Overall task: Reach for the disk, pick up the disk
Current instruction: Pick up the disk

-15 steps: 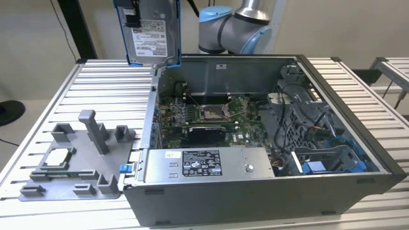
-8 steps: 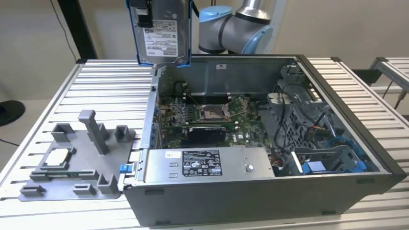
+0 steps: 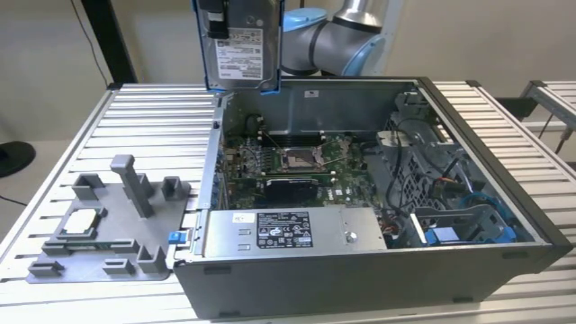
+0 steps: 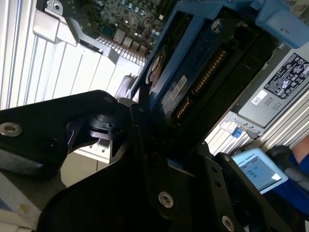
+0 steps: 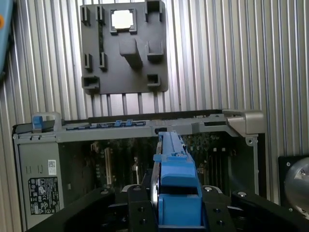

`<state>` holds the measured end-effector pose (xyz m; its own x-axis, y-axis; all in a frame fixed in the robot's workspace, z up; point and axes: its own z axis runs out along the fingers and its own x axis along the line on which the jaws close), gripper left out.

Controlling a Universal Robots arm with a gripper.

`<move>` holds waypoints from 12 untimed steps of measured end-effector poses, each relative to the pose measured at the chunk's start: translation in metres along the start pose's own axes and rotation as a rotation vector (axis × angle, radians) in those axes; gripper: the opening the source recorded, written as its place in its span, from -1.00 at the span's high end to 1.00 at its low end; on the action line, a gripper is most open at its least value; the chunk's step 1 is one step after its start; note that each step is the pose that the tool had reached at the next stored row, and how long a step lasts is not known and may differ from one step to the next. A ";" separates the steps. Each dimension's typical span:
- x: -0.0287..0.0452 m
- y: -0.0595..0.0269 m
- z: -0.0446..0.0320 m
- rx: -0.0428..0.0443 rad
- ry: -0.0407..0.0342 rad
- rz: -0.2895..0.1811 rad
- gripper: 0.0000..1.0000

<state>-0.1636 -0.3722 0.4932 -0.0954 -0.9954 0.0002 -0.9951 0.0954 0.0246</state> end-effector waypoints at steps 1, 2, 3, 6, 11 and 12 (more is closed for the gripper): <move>-0.0002 -0.0020 -0.0001 -0.0001 0.0000 0.000 1.00; -0.0004 -0.0043 -0.0001 -0.0003 0.0001 0.000 1.00; -0.0006 -0.0065 -0.0002 -0.0004 0.0001 0.000 1.00; -0.0012 -0.0128 -0.0003 -0.0007 0.0001 0.000 1.00; -0.0023 -0.0234 -0.0006 -0.0012 0.0002 0.000 1.00; -0.0025 -0.0256 -0.0007 -0.0014 0.0002 0.000 1.00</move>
<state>-0.1379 -0.3722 0.4932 -0.0954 -0.9954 0.0004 -0.9951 0.0954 0.0260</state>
